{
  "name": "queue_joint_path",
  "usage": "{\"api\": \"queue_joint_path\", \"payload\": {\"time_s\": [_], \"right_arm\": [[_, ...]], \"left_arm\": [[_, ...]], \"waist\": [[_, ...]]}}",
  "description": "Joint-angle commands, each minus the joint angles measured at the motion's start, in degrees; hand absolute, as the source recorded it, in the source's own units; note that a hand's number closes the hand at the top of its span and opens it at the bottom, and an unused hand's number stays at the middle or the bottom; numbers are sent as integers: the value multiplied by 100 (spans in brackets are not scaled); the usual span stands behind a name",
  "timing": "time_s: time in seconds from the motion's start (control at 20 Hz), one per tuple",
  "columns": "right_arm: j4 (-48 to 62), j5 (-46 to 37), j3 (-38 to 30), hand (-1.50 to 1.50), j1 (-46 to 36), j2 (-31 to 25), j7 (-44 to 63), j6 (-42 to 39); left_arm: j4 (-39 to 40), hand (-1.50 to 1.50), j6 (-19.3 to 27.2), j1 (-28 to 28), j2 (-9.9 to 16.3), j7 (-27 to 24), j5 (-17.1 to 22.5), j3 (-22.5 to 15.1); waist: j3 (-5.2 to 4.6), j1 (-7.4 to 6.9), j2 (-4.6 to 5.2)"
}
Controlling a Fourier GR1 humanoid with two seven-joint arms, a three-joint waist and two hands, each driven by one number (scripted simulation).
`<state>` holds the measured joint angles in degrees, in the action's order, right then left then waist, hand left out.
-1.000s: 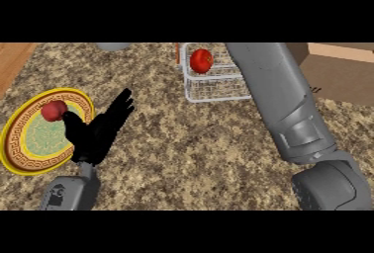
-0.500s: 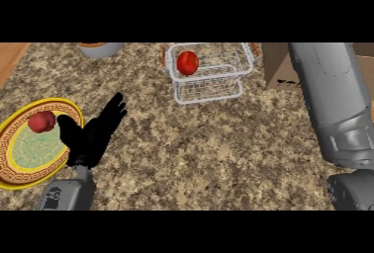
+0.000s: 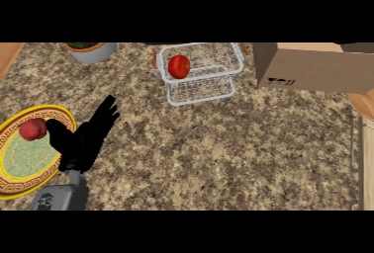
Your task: Pick the tomato from the tray and place it in the tiered basket
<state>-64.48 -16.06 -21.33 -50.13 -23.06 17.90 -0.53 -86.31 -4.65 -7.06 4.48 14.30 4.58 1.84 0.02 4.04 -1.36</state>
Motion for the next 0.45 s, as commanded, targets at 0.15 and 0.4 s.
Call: {"api": "queue_joint_path", "payload": {"time_s": [0.15, 0.4], "right_arm": [[-1759, 1381, -1034, -150, 1780, -1034, 313, -1621], [-2679, 2314, -1997, -150, 2817, -1442, 647, -2327]], "left_arm": [[-24, 0, 86, -89, -17, 9, -93, -27], [286, 0, -28, -182, 6, -211, -27, 61]], "waist": [[2, 11, 37], [-4, -154, 92]]}}
